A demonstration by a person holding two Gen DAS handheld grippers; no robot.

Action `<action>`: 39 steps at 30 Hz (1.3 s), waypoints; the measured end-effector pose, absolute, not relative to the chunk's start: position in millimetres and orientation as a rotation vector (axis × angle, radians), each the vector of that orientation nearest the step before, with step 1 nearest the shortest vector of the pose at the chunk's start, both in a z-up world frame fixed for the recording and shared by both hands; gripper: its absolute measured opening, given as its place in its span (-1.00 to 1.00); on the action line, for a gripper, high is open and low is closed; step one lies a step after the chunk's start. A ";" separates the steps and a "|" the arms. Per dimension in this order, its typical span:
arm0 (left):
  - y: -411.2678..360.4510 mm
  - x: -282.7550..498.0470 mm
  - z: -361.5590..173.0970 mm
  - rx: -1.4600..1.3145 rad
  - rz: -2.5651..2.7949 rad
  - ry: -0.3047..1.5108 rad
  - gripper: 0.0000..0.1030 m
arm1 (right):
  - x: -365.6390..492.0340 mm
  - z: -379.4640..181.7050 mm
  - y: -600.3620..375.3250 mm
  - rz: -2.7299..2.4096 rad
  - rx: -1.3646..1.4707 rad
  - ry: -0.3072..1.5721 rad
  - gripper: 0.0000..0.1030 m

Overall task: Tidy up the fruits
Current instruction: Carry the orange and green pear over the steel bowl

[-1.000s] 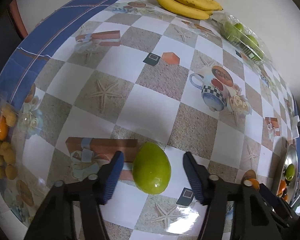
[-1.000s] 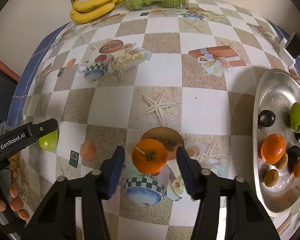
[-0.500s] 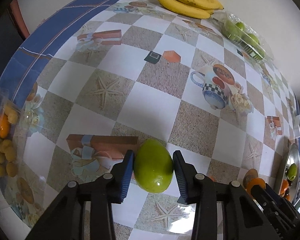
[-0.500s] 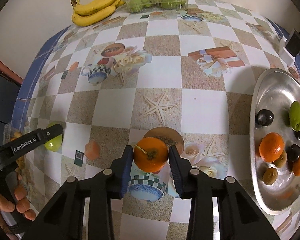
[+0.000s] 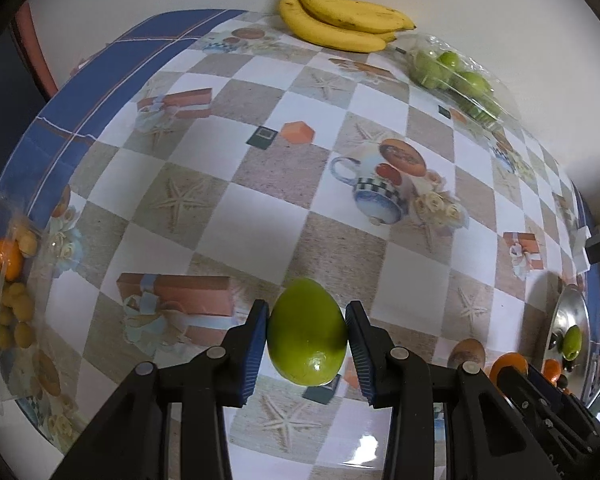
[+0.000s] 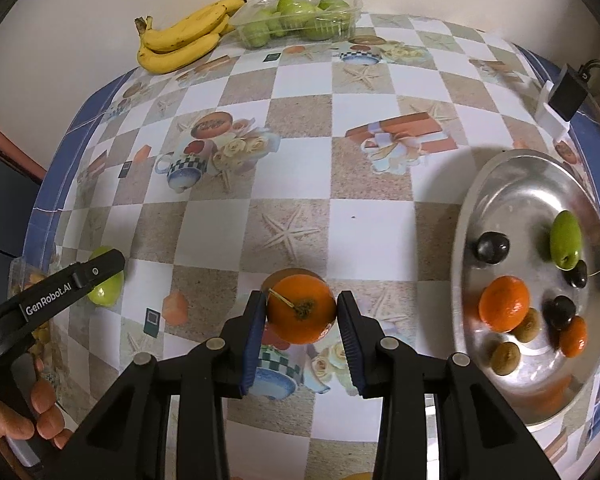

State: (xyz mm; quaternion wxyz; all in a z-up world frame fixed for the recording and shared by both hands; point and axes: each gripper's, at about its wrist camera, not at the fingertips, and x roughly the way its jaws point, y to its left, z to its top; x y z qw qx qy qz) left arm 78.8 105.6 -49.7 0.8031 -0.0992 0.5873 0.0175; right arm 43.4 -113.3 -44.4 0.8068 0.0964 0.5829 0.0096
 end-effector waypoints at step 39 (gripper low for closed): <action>-75.0 60.8 -18.9 0.000 -0.124 1.174 -0.18 | 20.1 -24.8 -245.9 -0.145 0.314 1.192 -0.26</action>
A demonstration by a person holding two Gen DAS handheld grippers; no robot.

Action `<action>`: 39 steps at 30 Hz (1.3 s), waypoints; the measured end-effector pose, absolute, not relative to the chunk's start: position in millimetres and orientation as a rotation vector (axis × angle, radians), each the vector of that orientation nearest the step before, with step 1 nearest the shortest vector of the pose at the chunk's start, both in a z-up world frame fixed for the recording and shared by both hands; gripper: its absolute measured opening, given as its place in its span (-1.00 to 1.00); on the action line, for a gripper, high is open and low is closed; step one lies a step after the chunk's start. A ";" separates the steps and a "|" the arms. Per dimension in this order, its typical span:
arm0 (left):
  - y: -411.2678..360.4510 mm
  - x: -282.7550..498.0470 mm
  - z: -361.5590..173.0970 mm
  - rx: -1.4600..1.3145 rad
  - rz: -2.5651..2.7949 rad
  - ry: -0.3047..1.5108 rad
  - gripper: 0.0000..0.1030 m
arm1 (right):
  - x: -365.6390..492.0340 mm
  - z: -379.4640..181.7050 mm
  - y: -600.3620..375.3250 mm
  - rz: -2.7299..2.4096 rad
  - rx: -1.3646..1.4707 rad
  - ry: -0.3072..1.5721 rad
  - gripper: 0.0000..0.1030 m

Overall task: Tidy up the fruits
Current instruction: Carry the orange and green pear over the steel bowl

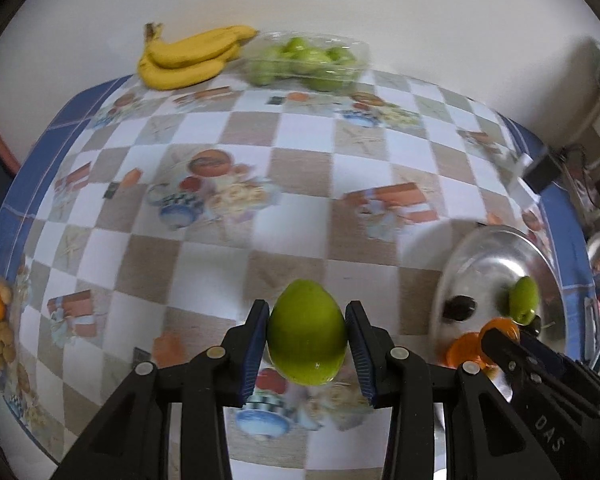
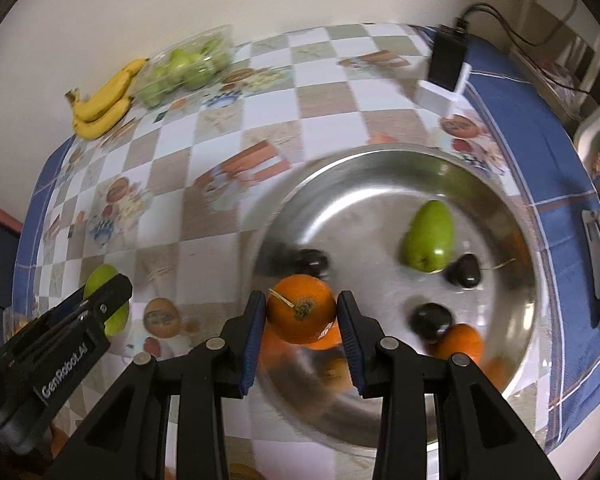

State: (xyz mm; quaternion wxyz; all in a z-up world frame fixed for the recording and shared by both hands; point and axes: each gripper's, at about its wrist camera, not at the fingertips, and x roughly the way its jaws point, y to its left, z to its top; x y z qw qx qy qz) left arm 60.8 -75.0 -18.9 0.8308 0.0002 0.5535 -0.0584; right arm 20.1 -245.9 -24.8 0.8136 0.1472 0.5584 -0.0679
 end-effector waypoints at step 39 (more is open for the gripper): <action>-184.2 45.7 -31.6 0.098 -0.375 1.144 -0.18 | 0.1 -41.5 -324.3 -0.250 0.440 1.189 -0.25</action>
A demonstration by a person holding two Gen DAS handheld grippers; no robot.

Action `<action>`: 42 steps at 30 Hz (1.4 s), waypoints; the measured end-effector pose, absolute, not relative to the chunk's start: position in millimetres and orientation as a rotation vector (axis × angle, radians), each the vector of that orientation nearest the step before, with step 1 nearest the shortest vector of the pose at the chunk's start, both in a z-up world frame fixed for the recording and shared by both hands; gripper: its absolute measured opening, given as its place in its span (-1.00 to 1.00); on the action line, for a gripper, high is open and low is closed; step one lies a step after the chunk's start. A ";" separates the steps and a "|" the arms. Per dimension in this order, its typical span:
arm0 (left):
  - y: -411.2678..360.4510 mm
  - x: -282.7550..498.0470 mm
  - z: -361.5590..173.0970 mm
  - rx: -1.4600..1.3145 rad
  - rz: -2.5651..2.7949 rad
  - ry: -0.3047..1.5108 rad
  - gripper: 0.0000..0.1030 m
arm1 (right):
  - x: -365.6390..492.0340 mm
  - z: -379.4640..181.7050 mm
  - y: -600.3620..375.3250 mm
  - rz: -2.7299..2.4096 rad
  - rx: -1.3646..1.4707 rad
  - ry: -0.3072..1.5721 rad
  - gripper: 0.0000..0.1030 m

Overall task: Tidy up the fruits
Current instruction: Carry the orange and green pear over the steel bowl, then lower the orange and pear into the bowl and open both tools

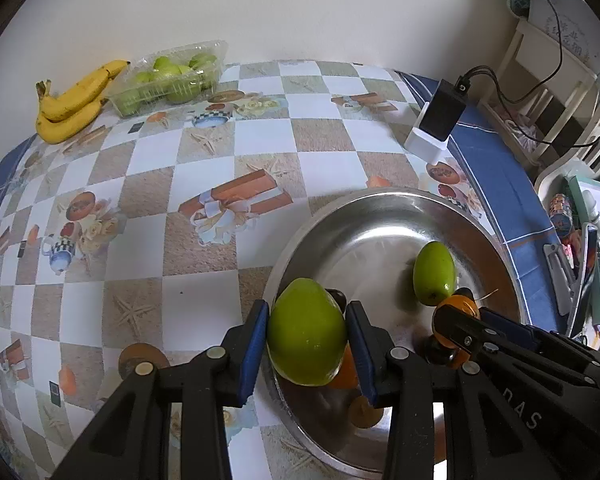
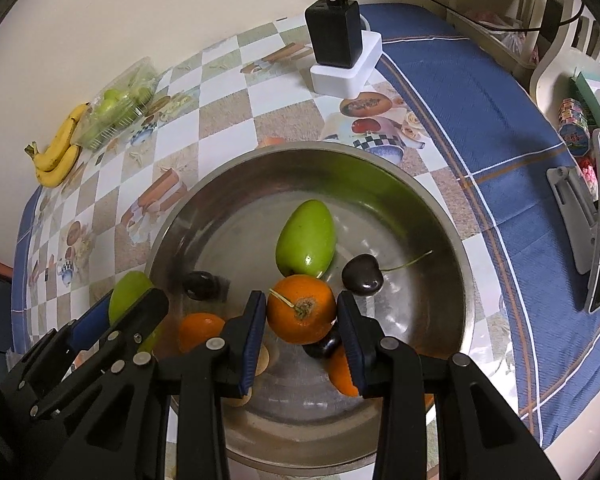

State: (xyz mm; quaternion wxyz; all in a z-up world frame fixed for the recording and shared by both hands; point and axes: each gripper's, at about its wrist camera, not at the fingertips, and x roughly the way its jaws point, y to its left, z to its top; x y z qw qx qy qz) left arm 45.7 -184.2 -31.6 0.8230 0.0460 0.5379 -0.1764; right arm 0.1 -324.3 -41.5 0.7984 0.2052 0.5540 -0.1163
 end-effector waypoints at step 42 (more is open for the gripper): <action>-179.0 51.1 -34.5 0.058 -0.375 1.176 -0.07 | 1.7 -37.4 -328.3 -0.251 0.473 1.156 -0.25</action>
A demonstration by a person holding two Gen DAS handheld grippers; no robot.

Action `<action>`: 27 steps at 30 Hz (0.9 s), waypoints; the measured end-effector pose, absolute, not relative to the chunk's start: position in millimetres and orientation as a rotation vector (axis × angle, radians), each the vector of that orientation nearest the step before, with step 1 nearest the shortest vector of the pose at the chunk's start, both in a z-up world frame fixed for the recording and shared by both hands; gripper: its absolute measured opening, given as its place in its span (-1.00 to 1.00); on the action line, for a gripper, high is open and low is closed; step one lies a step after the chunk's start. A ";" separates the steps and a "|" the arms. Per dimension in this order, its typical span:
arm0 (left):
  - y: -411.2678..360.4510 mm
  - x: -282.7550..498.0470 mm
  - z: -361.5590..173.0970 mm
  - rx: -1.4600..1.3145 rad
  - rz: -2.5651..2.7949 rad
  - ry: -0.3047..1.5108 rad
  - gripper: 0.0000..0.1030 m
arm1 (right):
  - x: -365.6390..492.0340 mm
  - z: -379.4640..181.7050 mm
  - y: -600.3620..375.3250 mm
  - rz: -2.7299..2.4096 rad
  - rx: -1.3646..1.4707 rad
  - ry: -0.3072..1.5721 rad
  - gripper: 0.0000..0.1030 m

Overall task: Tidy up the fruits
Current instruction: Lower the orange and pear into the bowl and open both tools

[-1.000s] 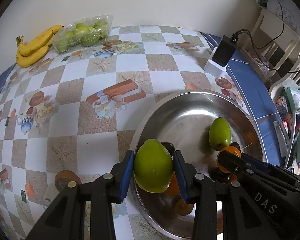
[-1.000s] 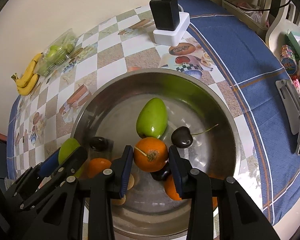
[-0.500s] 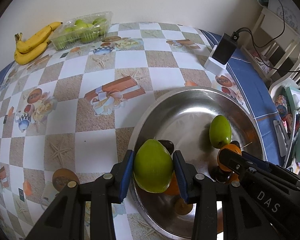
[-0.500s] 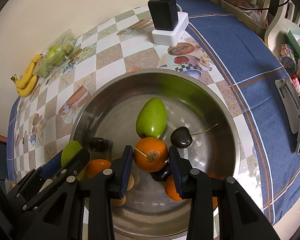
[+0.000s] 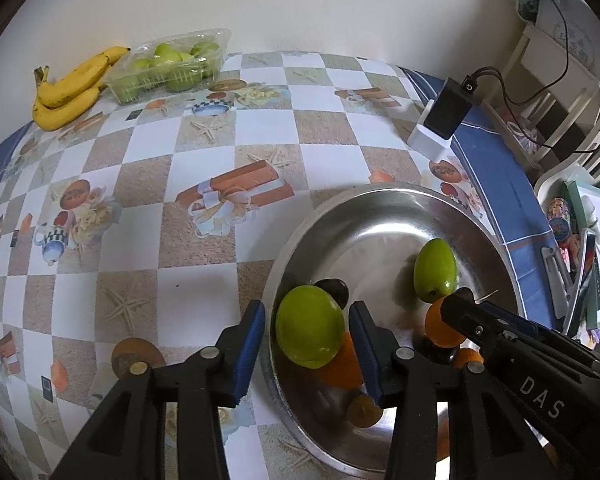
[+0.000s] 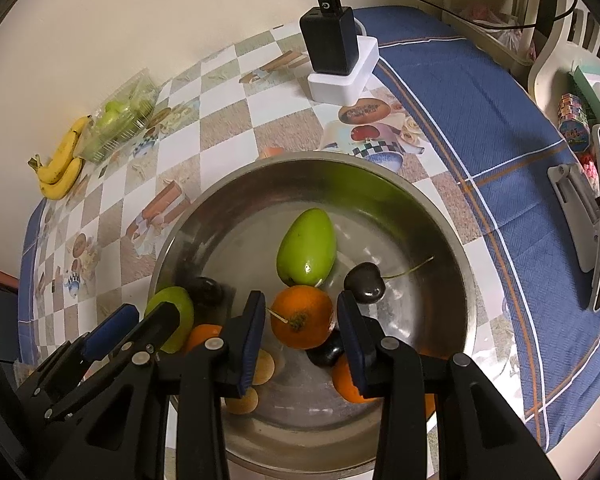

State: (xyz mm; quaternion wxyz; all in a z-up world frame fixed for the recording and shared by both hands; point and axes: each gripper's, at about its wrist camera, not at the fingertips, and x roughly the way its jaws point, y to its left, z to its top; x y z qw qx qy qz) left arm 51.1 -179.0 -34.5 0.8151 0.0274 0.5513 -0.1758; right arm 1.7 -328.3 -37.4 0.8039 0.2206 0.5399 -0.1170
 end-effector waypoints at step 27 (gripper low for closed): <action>-100.8 66.8 -45.3 -0.011 -0.064 1.224 0.52 | 3.8 -40.7 -315.9 -0.236 0.380 1.167 0.40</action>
